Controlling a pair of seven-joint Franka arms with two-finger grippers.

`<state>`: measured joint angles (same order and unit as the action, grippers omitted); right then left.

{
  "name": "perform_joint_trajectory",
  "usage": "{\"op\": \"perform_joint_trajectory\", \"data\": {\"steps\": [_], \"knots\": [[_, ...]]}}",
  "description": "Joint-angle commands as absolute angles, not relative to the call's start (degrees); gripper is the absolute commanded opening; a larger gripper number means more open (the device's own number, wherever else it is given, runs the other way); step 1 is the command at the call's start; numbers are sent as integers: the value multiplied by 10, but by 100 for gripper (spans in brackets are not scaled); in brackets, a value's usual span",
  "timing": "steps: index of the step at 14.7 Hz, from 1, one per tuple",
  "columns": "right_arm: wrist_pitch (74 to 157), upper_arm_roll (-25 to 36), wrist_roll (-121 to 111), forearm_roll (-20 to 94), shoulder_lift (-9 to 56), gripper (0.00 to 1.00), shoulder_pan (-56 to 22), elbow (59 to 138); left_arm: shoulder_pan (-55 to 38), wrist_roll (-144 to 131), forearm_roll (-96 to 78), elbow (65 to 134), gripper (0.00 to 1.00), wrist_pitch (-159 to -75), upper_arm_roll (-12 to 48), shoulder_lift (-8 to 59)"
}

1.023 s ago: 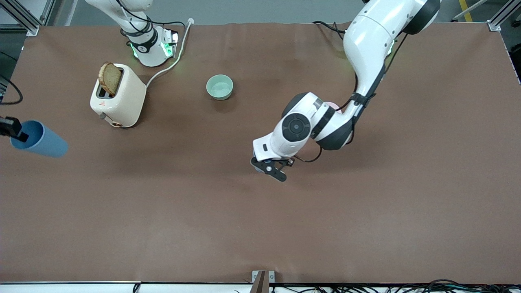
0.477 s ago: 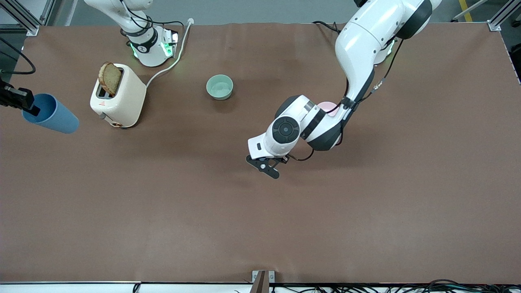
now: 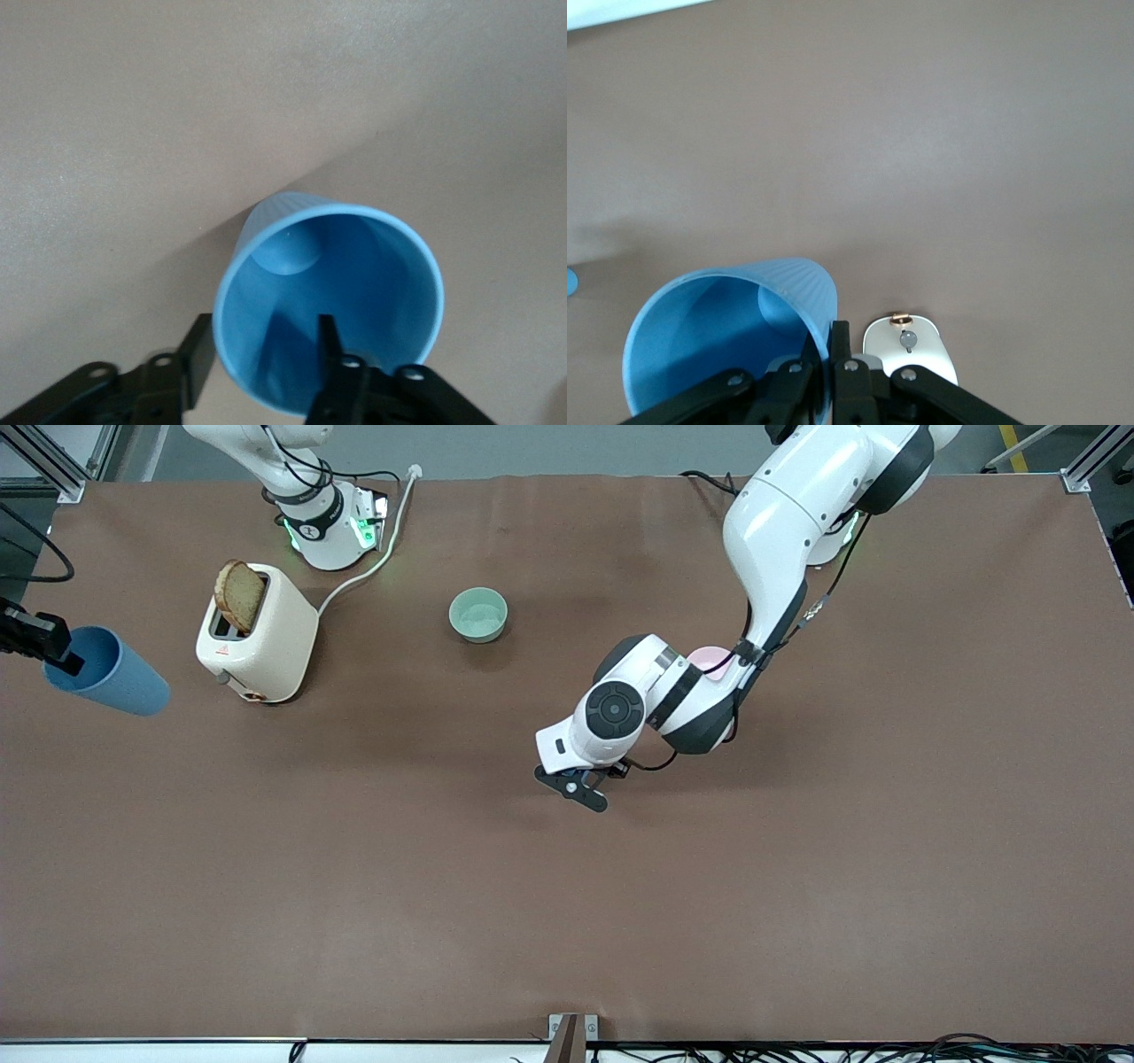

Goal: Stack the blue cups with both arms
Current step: 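Carry the blue cup with the left gripper toward the table center, then set the blue cup down upright and open the left gripper, then move the right gripper's cup over the placed cup while the left gripper withdraws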

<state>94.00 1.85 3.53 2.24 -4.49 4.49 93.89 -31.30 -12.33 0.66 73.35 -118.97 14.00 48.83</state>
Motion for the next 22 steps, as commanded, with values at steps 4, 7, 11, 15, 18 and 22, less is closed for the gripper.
{"op": "perform_joint_trajectory", "data": {"steps": [4, 7, 11, 15, 18, 22], "knots": [[915, 17, 52, 15, -12, 2, 40, 891, -314, -128, 9, 722, 100, -1151, 137, 453], [916, 16, 61, 16, -12, 2, 20, 900, -300, -128, 6, 722, 100, -1101, 135, 398], [925, 15, 85, 24, -10, 2, -39, 897, -200, -127, 5, 722, 100, -1073, 136, 316], [982, 13, 190, 20, 27, 0, -138, 893, -97, -122, 14, 723, 100, -1056, 134, 307], [1041, 13, 270, 25, 67, 0, -204, 893, -37, -124, 33, 723, 100, -1056, 134, 296], [1141, 13, 404, 24, 140, 0, -299, 889, -13, -127, 104, 723, 100, -1031, 131, 247]]}}
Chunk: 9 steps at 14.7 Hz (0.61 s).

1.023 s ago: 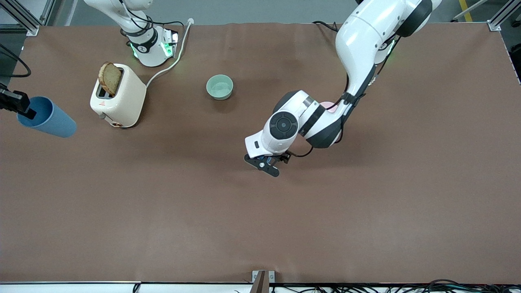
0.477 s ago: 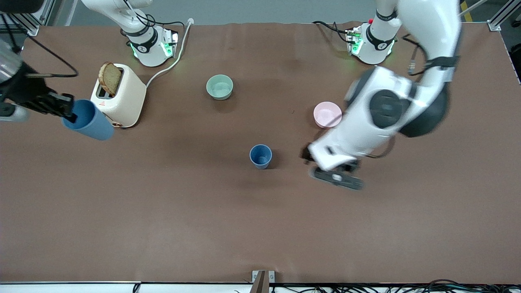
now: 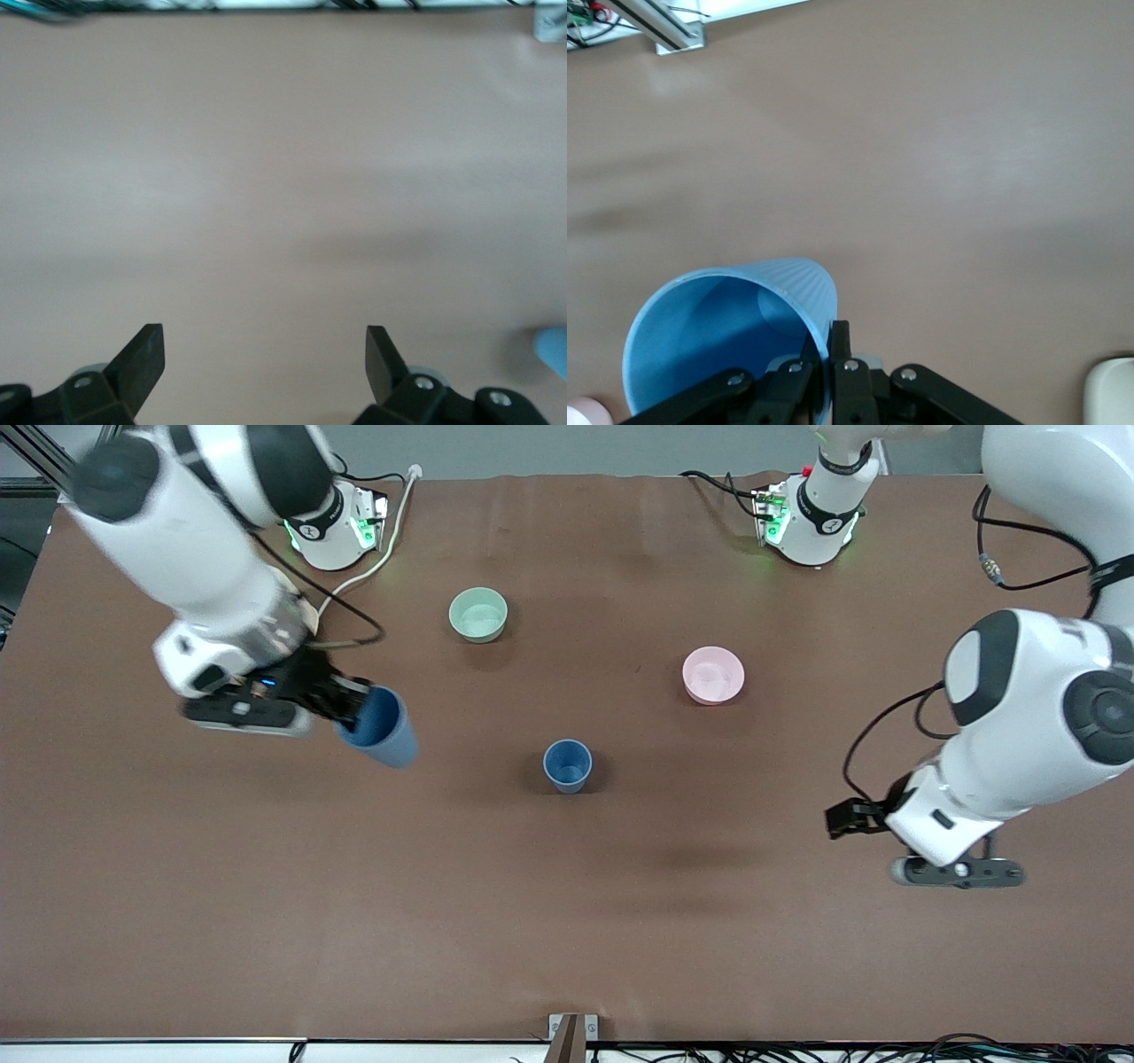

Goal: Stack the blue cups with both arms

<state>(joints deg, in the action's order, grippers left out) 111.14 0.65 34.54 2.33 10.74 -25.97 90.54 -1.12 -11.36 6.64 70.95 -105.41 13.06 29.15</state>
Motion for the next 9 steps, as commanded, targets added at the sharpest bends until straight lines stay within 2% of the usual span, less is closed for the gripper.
{"op": "perform_joint_trajectory", "data": {"steps": [1, 3, 6, 9], "knots": [[1156, 13, 430, 23, 155, 0, -328, 889, -12, -127, 109, 722, 100, -1014, 130, 237], [1176, 13, 441, 23, 184, 0, -359, 889, 3, -118, 97, 723, 100, -1005, 112, 209], [1196, 13, 443, 25, 217, 0, -384, 889, -52, -118, 21, 740, 100, -998, 4, 151], [1238, 13, 459, 24, 249, 0, -406, 891, -24, -116, -2, 739, 100, -946, -5, 117]]}}
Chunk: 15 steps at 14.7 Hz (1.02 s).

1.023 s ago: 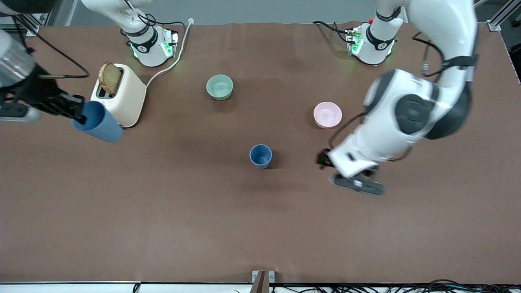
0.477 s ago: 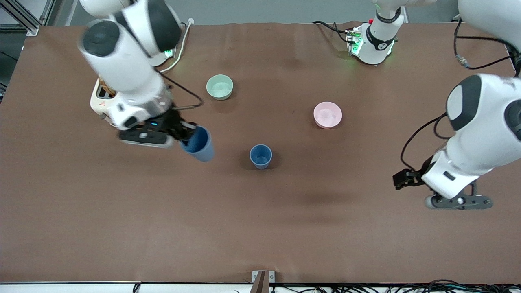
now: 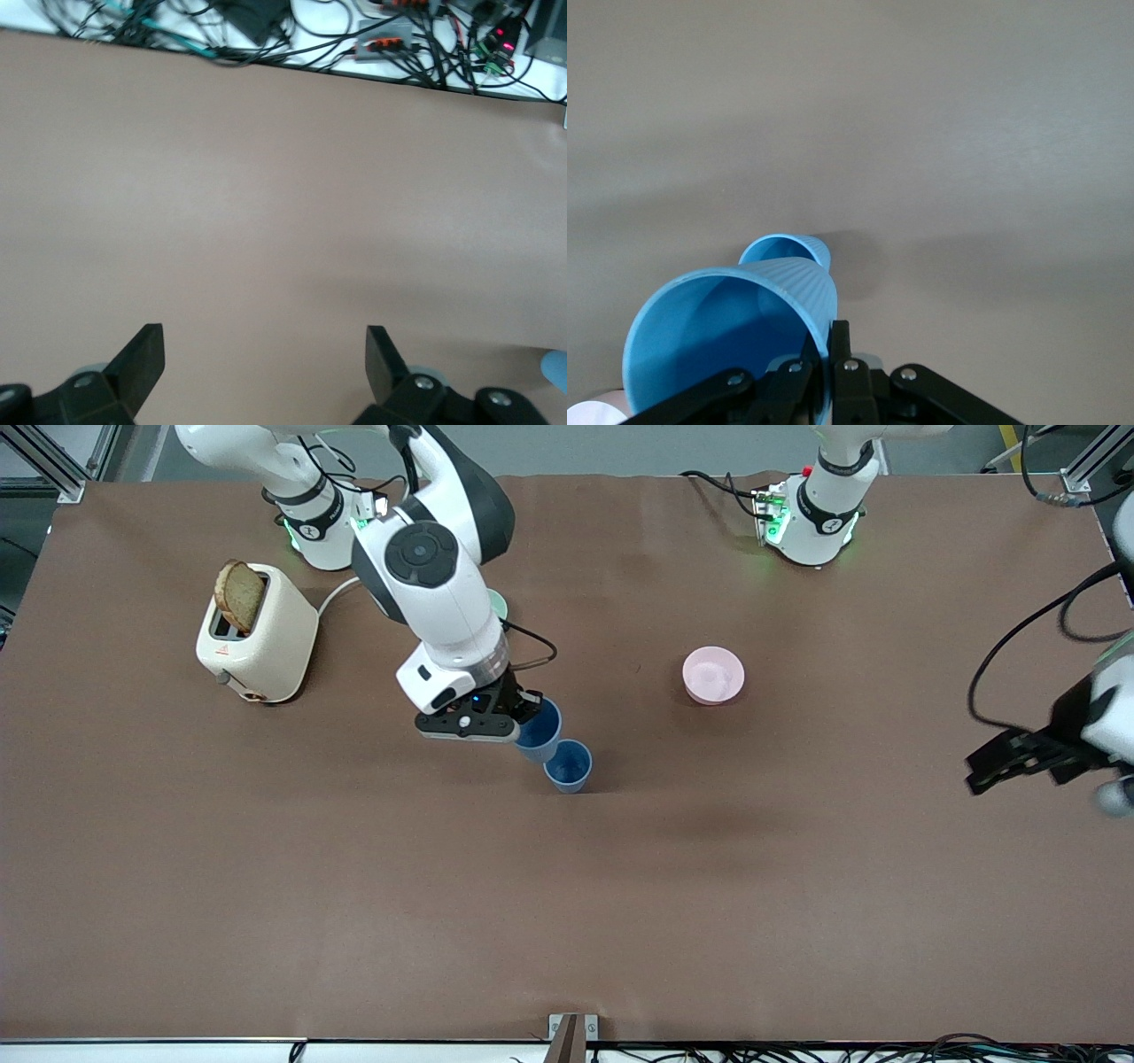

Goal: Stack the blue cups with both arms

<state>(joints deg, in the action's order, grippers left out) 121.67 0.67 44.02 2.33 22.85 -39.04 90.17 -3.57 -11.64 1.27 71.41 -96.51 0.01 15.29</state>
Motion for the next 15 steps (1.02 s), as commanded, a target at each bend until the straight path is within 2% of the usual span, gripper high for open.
{"op": "perform_joint_trajectory", "data": {"steps": [1, 7, 10, 14, 15], "knots": [[1254, 13, 474, 24, 260, 0, -409, 891, -22, -116, -2, 739, 100, -928, -6, 106], [1283, 13, 475, 17, 285, 1, -417, 897, -19, -66, -1, 748, 100, -844, -6, 77], [1297, 13, 473, 17, 299, 1, -418, 896, -18, -67, -10, 773, 100, -855, -6, 73], [1300, 13, 470, 15, 308, 2, -418, 896, -15, -66, -18, 865, 100, -944, -6, 26], [1301, 13, 469, 14, 311, 2, -418, 896, -16, -67, -18, 866, 100, -945, -6, 25]]}}
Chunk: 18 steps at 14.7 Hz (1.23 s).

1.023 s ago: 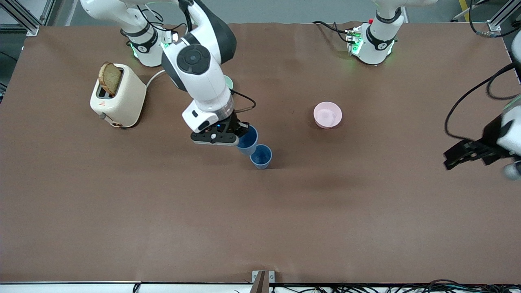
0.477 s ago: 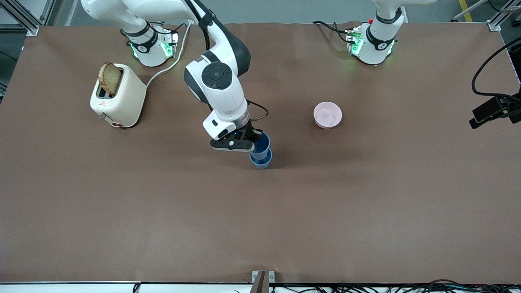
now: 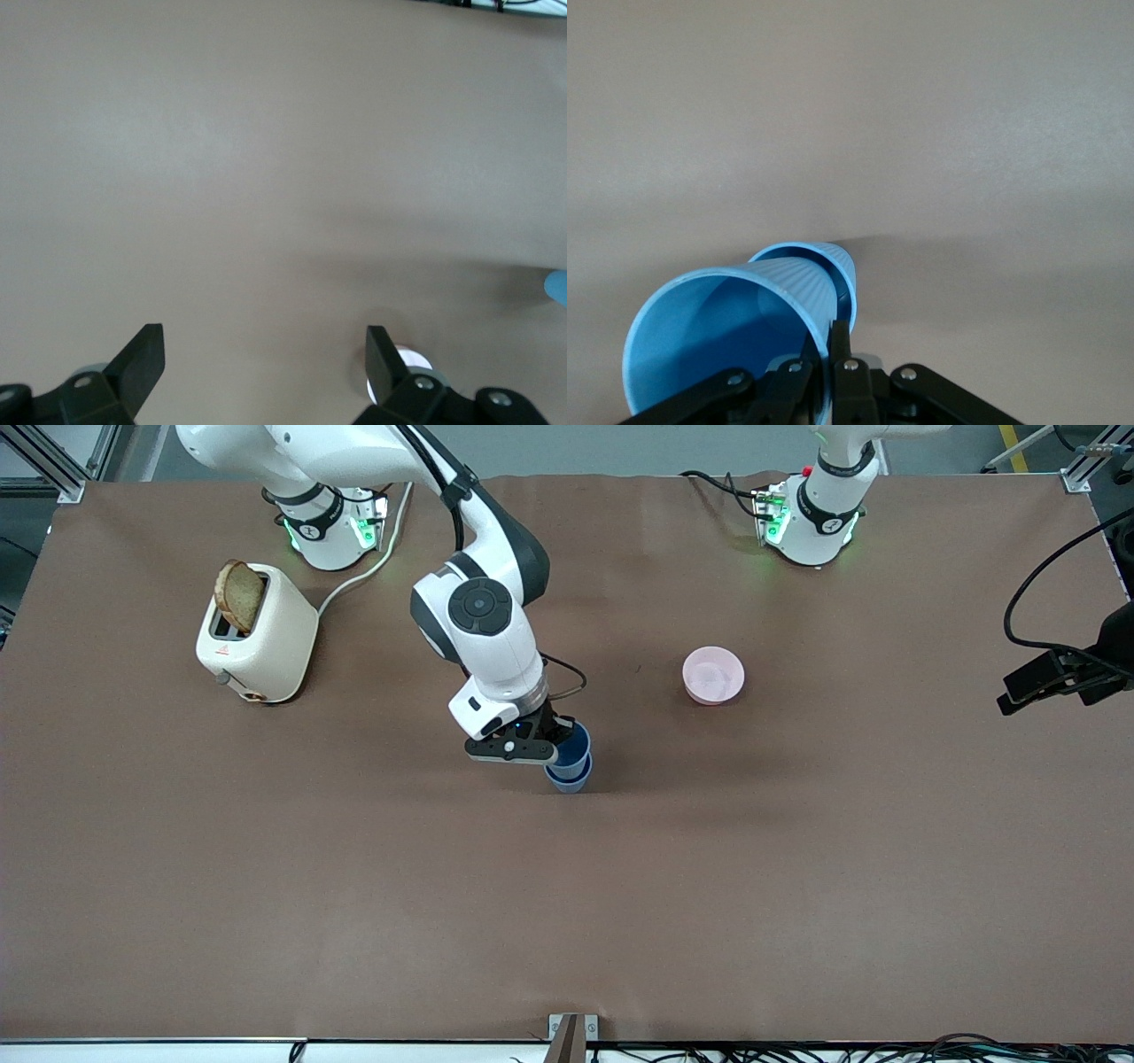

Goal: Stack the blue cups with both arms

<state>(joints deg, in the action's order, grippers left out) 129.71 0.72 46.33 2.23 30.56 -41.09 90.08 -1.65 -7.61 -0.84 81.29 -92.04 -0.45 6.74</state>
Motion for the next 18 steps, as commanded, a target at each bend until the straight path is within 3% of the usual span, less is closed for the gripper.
{"op": "perform_joint_trajectory", "data": {"steps": [1, 7, 11, 12, 13, 14, 16, 18], "knots": [[1310, 13, 469, 14, 317, 3, -419, 897, -15, -67, -18, 866, 100, -945, -6, 25], [1335, 14, 468, 13, 338, 7, -425, 899, -17, -67, -18, 865, 100, -945, -5, 32], [1335, 14, 468, 8, 340, 21, -425, 901, -22, -69, -14, 861, 100, -945, -5, 33], [1335, 14, 468, 8, 340, 37, -425, 901, -21, -69, -15, 860, 100, -946, -4, 34], [1335, 14, 468, 7, 340, 69, -425, 901, -21, -68, -16, 859, 100, -947, -4, 34], [1334, 14, 468, 5, 339, 83, -425, 900, -21, -62, -17, 857, 100, -947, -4, 33], [1326, 14, 468, 6, 327, 99, -420, 901, -23, -61, -11, 858, 100, -944, -4, 32], [1314, 19, 470, 6, 286, 100, -411, 902, -22, -61, -10, 860, 100, -940, -2, 33]]}}
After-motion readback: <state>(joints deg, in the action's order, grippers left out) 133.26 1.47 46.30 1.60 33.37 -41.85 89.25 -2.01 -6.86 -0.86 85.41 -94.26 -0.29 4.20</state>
